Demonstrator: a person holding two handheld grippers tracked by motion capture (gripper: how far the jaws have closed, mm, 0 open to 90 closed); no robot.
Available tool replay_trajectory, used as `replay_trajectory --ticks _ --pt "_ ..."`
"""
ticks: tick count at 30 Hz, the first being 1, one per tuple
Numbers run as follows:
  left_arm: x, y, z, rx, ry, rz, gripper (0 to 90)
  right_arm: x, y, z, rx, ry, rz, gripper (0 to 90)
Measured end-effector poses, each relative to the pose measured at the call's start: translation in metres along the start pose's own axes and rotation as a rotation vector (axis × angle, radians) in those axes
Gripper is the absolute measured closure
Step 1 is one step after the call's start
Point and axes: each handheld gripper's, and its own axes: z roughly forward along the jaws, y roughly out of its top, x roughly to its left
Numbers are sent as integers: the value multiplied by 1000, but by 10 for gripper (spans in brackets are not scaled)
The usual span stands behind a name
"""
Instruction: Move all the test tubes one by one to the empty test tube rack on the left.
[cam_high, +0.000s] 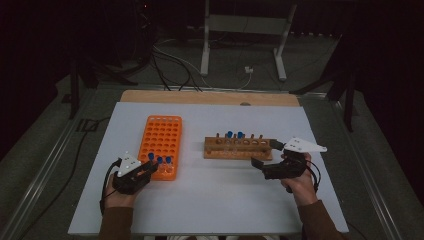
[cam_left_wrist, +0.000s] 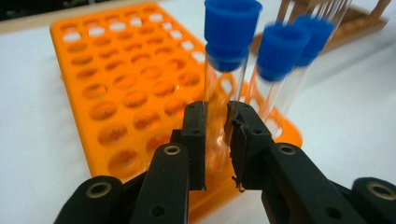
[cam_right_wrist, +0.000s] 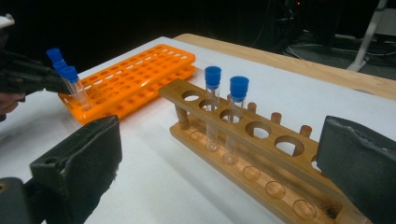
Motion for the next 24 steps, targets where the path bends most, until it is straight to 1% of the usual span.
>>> replay_trajectory --ticks 2,5,6,7,8,13,15,18,20,22,23,24 --pt "0 1 1 14 1 -5 785 0 0 -1 -2 -1 3 5" --pt "-2 0 3 38 10 6 786 0 0 -1 -2 -1 4 5" --pt "-3 0 4 56 14 13 786 0 0 -1 -2 0 3 5" --pt "-3 0 5 59 19 20 786 0 0 -1 -2 0 1 5" --pt "-3 0 5 60 16 12 786 0 0 0 -2 0 0 5" --pt "-3 0 5 61 18 9 785 1 -1 1 4 3 1 5" --pt "-3 -1 5 60 18 6 785 1 -1 1 5 4 0 5" --pt "-2 -2 5 44 8 -23 772 1 -1 2 7 4 -1 5" --pt "-1 -2 2 30 8 -30 758 1 -1 2 8 3 -1 5" --pt "0 -1 -1 10 13 -41 727 0 -1 2 8 3 3 5" --pt "1 0 -3 -5 18 -50 705 0 -2 1 7 2 5 5" --pt "1 0 -5 -11 17 -54 677 -1 -2 1 7 2 5 5"
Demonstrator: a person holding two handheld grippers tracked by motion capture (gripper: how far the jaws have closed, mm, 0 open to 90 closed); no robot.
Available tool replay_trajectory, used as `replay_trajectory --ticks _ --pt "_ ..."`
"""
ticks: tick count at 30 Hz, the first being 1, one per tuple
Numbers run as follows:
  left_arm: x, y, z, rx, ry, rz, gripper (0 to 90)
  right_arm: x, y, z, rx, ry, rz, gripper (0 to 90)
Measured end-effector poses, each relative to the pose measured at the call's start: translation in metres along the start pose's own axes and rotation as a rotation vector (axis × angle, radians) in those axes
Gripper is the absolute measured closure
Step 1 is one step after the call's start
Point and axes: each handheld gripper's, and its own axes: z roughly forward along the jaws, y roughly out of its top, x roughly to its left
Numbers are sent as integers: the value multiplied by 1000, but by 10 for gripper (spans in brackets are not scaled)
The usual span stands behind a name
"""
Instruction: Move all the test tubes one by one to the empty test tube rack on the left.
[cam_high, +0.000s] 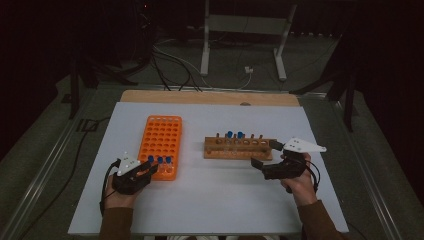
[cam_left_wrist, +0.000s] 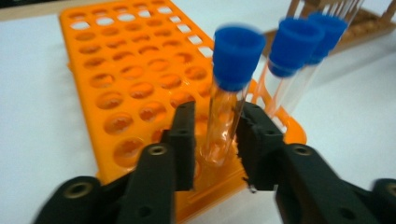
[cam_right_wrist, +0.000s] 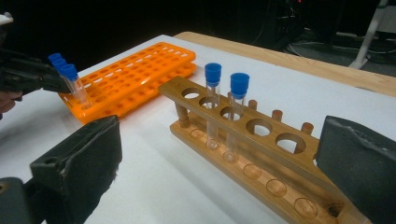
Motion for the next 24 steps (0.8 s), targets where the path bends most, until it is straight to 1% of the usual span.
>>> replay_trajectory --ticks 3,5,8,11,13,15,16,18,22,24 --pt "2 1 -6 -28 -17 -21 642 0 0 0 3 0 1 5" --pt "3 2 -10 -49 -40 -31 612 0 0 0 3 1 -1 5" --pt "5 3 -14 -68 -45 -42 574 0 0 0 3 2 0 6" --pt "5 5 -17 -92 -51 -44 574 0 0 0 1 1 0 6" --pt "4 6 -19 -99 -44 -29 614 -1 0 0 0 1 1 5" --pt "2 8 -20 -93 -34 -19 679 -1 0 0 1 1 1 5" --pt "1 9 -20 -91 -37 -12 711 -1 0 0 1 2 2 5" --pt "-1 9 -18 -76 -30 3 766 -1 0 0 1 3 1 5" --pt "-3 12 -17 -50 -15 31 779 0 -1 1 1 4 1 5" --pt "-4 11 -15 -25 -9 40 782 0 -1 1 2 5 2 5"
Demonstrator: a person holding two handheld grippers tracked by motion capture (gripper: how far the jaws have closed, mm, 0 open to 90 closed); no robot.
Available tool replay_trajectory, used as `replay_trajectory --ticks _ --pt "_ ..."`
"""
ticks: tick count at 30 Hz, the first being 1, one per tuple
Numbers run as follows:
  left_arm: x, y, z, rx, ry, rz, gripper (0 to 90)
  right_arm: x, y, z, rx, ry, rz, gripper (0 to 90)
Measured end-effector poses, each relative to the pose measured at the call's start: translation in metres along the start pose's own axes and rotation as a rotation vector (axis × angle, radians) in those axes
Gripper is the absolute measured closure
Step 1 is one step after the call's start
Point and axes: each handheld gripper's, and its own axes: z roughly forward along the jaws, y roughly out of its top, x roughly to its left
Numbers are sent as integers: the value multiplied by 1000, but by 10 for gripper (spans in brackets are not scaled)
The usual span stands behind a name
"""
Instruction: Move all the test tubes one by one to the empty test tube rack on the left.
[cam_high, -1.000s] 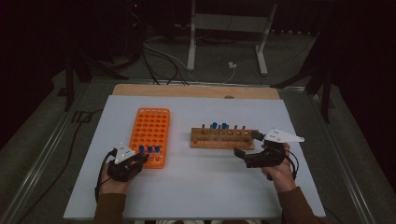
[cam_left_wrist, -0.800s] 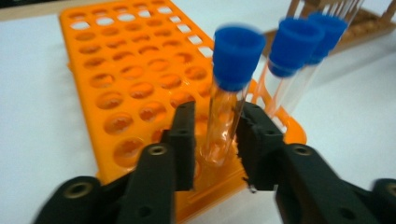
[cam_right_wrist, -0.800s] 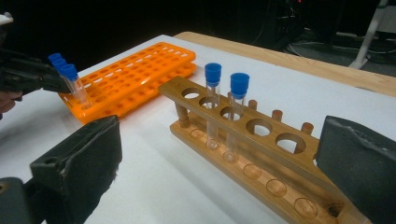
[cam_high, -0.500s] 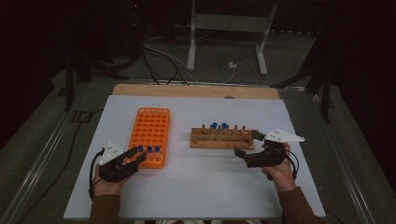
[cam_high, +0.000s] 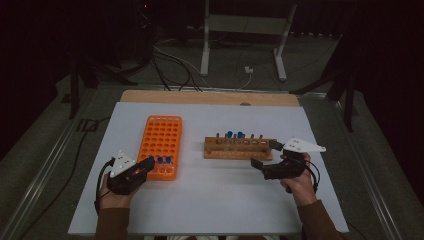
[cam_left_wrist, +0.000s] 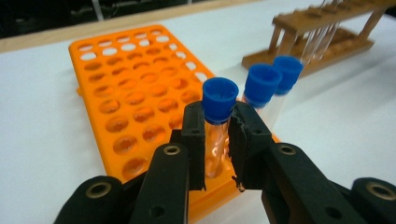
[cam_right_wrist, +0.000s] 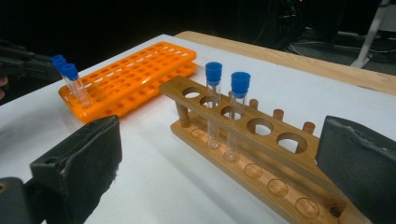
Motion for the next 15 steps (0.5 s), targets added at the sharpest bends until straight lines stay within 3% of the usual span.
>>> replay_trajectory --ticks 7,10,15 --pt "2 -2 -1 2 -12 -16 775 0 0 0 -1 0 -1 5" --pt "4 -2 -4 -26 -23 -34 721 -1 0 -1 -3 -2 1 5" --pt "3 2 -12 -113 -59 -51 595 -2 0 -2 -6 -1 4 5"
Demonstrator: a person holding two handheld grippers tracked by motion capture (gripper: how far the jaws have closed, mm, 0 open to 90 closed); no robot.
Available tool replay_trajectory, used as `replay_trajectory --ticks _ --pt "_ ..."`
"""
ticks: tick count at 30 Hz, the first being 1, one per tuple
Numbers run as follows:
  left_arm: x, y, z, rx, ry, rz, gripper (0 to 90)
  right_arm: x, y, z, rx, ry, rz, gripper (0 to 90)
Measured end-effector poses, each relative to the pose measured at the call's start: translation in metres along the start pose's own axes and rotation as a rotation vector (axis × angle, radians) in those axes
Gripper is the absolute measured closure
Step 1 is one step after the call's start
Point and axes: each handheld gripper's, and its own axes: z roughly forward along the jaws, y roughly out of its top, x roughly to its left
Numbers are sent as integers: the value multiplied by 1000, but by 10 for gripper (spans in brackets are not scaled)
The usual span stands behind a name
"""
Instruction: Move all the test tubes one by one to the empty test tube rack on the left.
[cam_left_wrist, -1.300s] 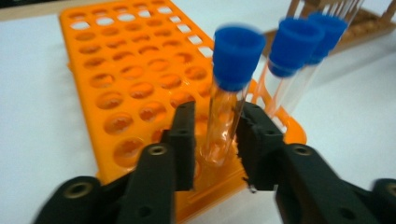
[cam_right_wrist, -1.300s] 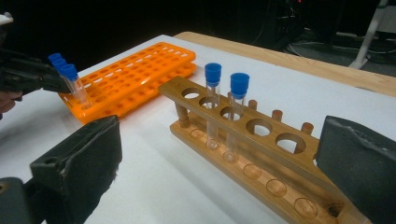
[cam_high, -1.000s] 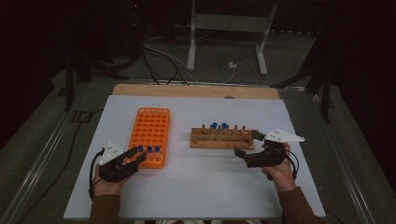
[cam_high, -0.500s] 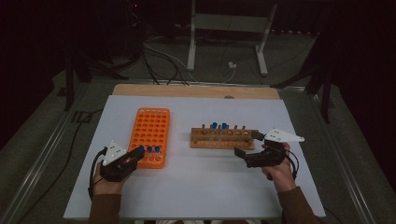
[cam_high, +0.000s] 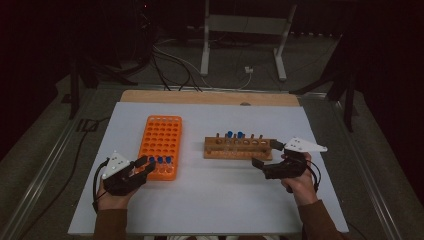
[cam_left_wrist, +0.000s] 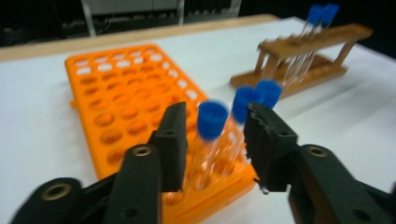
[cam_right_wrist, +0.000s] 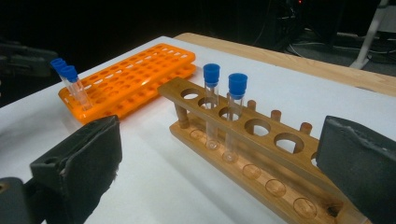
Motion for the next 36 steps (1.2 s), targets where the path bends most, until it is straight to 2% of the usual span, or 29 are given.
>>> replay_trajectory --ticks 3,6,10,14,19,23,28,34,36 --pt "-4 4 -1 -40 -24 4 549 1 0 1 3 1 -2 5" --pt "-10 10 0 -78 -62 3 548 1 0 1 2 0 -4 5" --pt "-19 17 6 -87 -92 19 522 0 0 3 12 -5 -8 5" --pt "-29 24 18 -93 -122 16 455 0 1 4 12 -10 -14 5" --pt "-42 31 32 -93 -136 26 392 -1 3 7 14 -15 -20 5" --pt "-51 37 43 -91 -120 22 287 -2 4 11 19 -20 -22 6" --pt "-64 41 59 -71 -131 21 167 -5 6 15 20 -31 -8 6" --pt "-82 33 75 -29 -151 46 28 -10 13 24 26 -47 -6 6" --pt "-87 30 80 -23 -163 50 12 -11 15 28 30 -49 -4 6"
